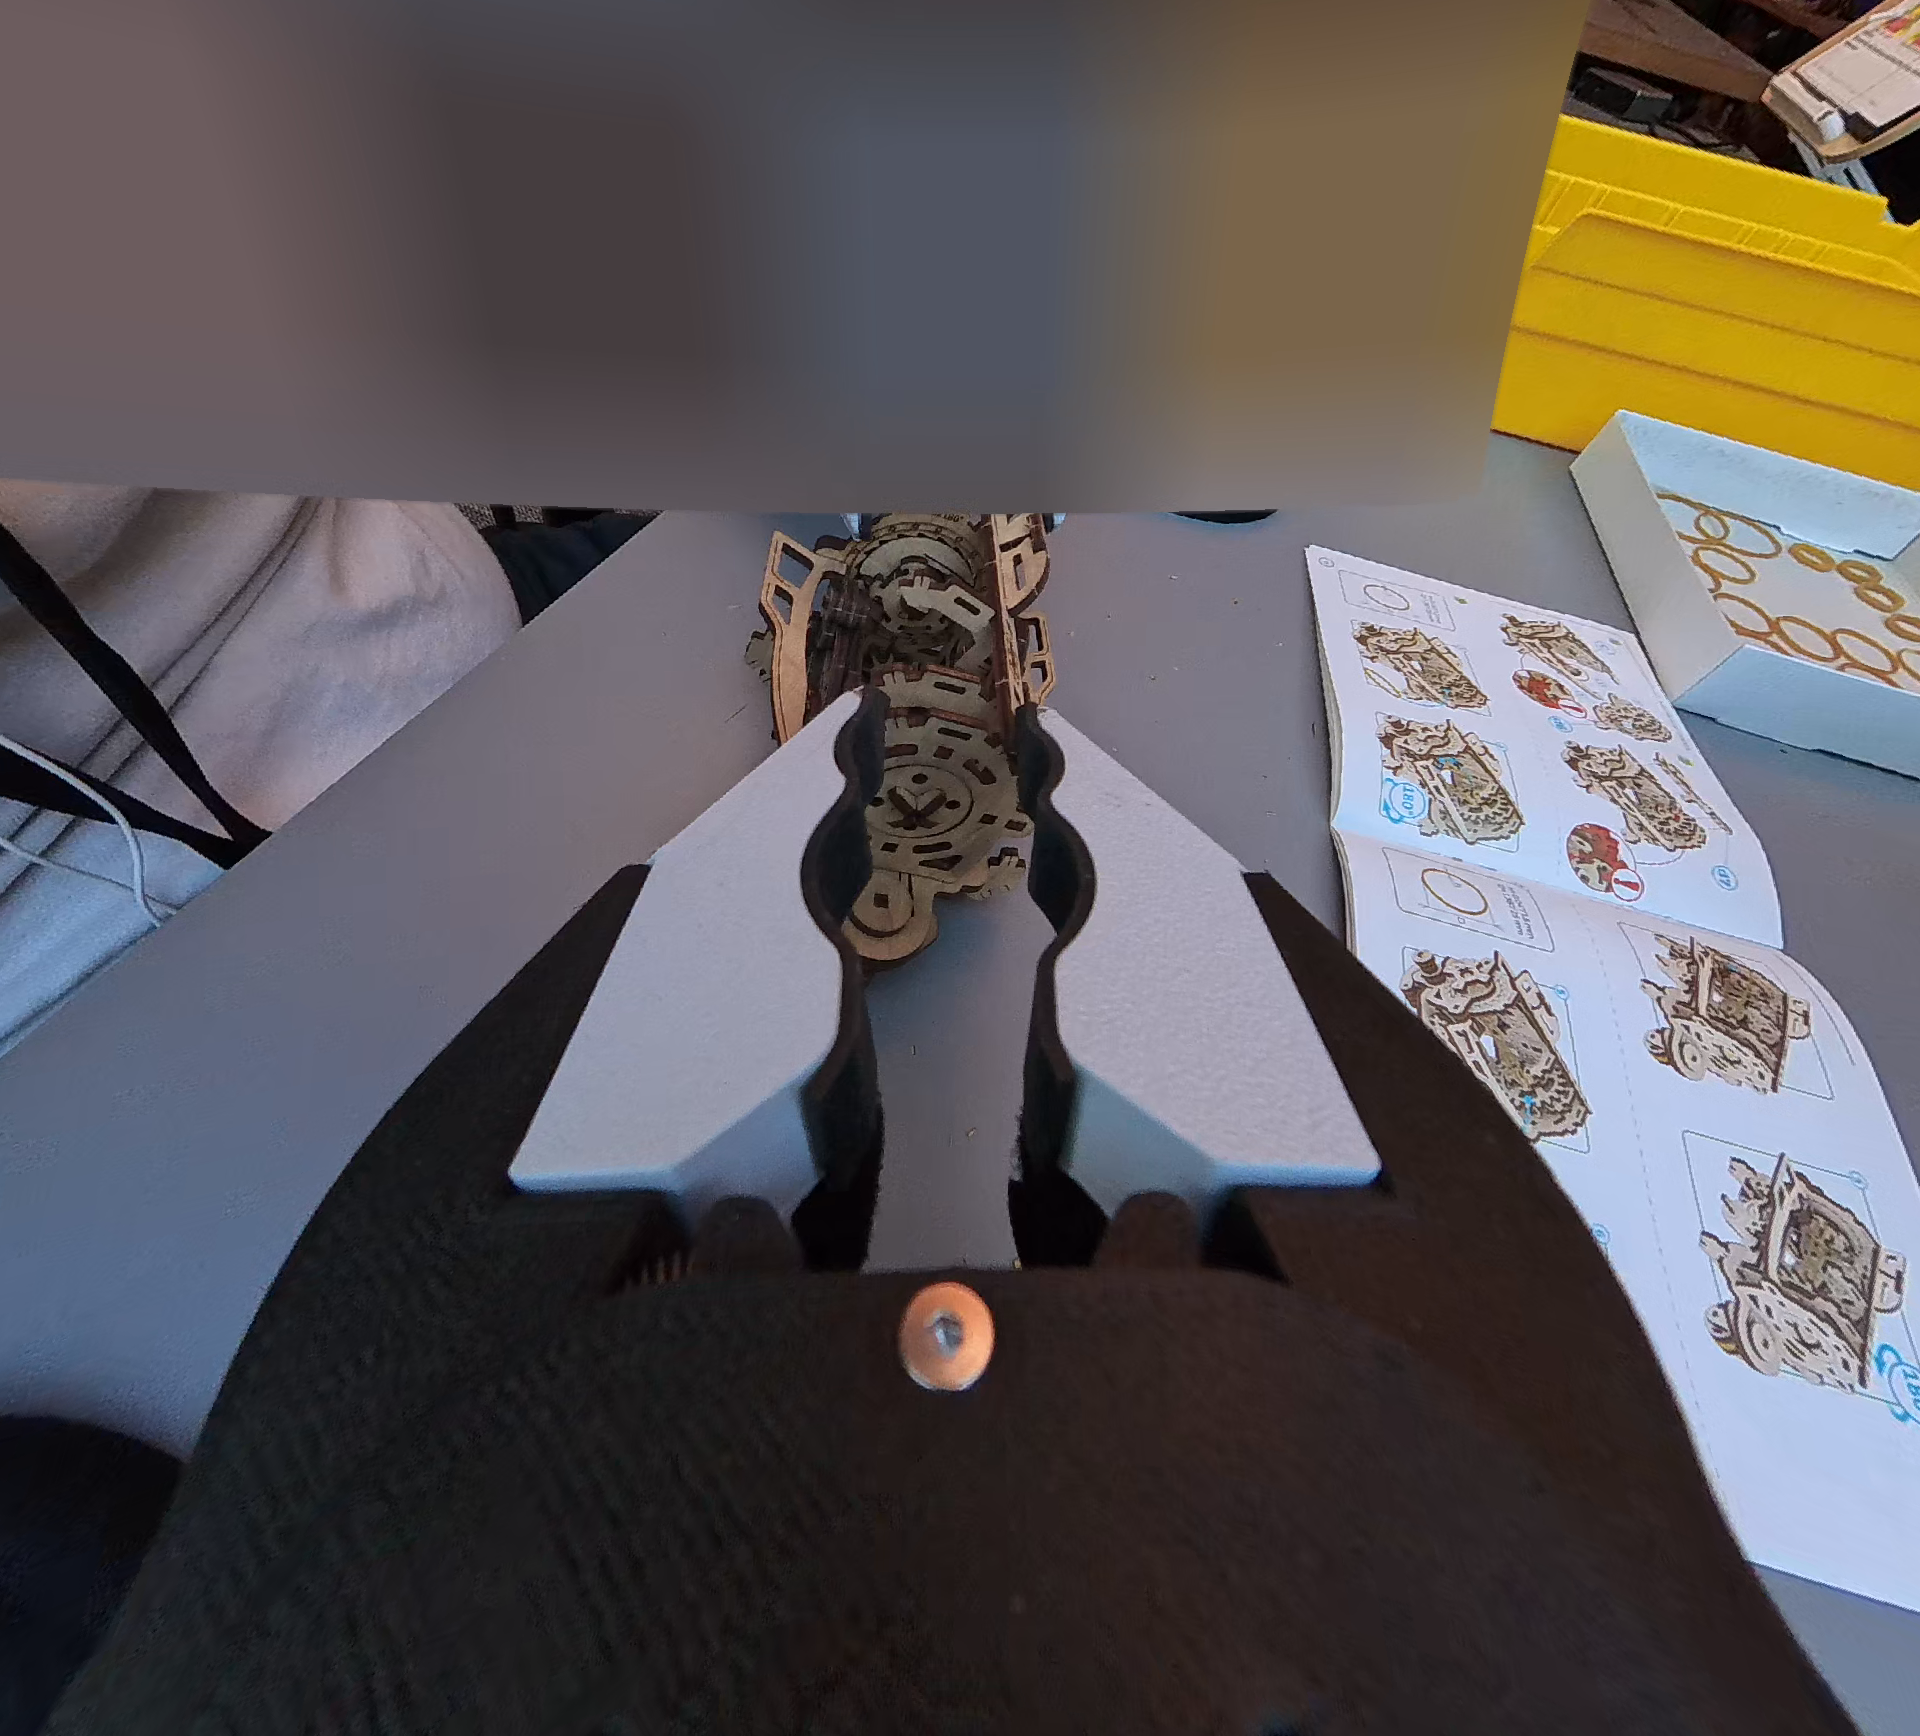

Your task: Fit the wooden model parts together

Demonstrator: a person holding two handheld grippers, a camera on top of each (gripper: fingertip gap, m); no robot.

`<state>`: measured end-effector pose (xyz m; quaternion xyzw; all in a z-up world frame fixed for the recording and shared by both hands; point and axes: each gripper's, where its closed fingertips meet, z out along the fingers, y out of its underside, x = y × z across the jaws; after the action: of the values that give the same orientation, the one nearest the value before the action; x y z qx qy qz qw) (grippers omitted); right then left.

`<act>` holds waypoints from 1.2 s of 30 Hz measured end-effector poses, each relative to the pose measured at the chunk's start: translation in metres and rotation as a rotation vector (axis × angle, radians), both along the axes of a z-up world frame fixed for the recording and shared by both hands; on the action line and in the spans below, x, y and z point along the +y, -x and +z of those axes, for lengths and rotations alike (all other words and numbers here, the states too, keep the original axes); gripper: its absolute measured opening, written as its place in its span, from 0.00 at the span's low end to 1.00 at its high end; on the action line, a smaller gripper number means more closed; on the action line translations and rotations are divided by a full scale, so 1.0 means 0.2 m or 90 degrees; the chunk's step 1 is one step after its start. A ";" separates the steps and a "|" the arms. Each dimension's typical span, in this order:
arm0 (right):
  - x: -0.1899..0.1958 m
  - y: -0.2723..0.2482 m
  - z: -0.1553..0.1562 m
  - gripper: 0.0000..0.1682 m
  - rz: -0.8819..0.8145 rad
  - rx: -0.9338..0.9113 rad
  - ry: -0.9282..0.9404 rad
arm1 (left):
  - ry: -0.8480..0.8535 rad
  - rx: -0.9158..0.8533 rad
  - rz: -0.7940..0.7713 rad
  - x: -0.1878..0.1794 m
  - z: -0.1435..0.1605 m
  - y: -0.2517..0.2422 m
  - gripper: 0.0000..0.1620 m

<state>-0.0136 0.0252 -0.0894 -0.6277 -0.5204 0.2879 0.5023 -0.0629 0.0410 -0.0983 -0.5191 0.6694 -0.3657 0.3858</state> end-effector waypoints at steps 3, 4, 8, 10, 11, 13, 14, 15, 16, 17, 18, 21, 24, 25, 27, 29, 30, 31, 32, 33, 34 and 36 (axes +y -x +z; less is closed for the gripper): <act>0.00 0.00 0.00 0.15 0.000 0.001 0.001 | -0.013 -0.014 0.002 0.00 0.00 0.00 0.25; 0.00 0.00 0.00 0.15 0.000 0.003 0.003 | -0.021 -0.020 0.002 0.00 0.00 0.00 0.25; 0.00 0.00 0.00 0.15 0.002 0.000 -0.002 | -0.030 -0.038 0.002 -0.01 0.01 0.01 0.26; 0.00 0.00 0.00 0.15 0.001 0.002 0.000 | -0.045 -0.034 -0.003 -0.01 -0.01 0.01 0.29; 0.00 0.00 0.00 0.15 0.001 0.003 0.002 | -0.052 -0.032 -0.002 -0.01 -0.01 0.01 0.30; 0.00 0.00 0.00 0.15 0.000 0.003 0.001 | -0.054 -0.036 0.001 -0.01 -0.01 0.00 0.30; 0.00 0.00 0.00 0.15 0.001 0.003 0.001 | -0.048 -0.038 0.002 -0.01 -0.01 0.00 0.30; 0.00 0.00 0.00 0.15 0.001 0.003 0.001 | -0.039 -0.041 0.003 -0.01 -0.01 0.00 0.29; 0.00 0.00 0.00 0.15 0.001 0.004 0.002 | -0.028 -0.044 0.003 -0.01 -0.01 0.00 0.28; 0.00 0.00 0.00 0.15 0.001 0.003 0.002 | -0.017 -0.049 0.004 -0.01 0.00 0.01 0.28; 0.00 0.00 0.00 0.15 0.001 0.003 0.001 | -0.008 -0.056 0.006 0.00 0.01 0.01 0.27; 0.00 0.00 0.00 0.15 0.001 0.004 0.001 | 0.012 -0.072 0.004 0.00 0.02 0.00 0.23; 0.00 0.00 0.00 0.15 0.000 0.004 0.003 | 0.002 -0.079 0.001 0.01 0.02 0.00 0.23; 0.00 0.00 0.00 0.15 0.000 0.005 0.004 | -0.003 -0.080 -0.001 0.01 0.02 0.00 0.23; 0.00 0.00 0.00 0.15 0.000 0.004 0.003 | -0.003 -0.080 -0.003 0.01 0.02 0.00 0.22; 0.00 0.00 0.00 0.15 0.000 0.002 0.001 | 0.003 -0.082 -0.005 0.01 0.02 0.00 0.22; 0.00 0.00 0.00 0.15 0.000 0.003 0.002 | 0.003 -0.084 -0.006 0.01 0.02 0.00 0.22; 0.01 0.00 0.00 0.15 0.000 0.005 0.003 | 0.003 -0.086 -0.006 0.01 0.02 0.00 0.22; 0.01 0.00 0.00 0.14 0.000 0.004 0.003 | 0.004 -0.090 -0.005 0.01 0.02 0.00 0.22; 0.01 0.00 0.00 0.14 0.000 0.004 0.003 | 0.007 -0.095 -0.004 0.01 0.02 0.00 0.22; 0.01 0.00 0.00 0.14 0.001 0.004 0.004 | 0.012 -0.102 -0.003 0.01 0.02 0.00 0.22; 0.01 0.00 0.00 0.14 0.000 0.003 0.004 | 0.020 -0.111 0.002 0.01 0.02 0.00 0.22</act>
<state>-0.0133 0.0268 -0.0899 -0.6283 -0.5185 0.2909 0.5017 -0.0632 0.0438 -0.0935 -0.4921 0.6267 -0.4195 0.4348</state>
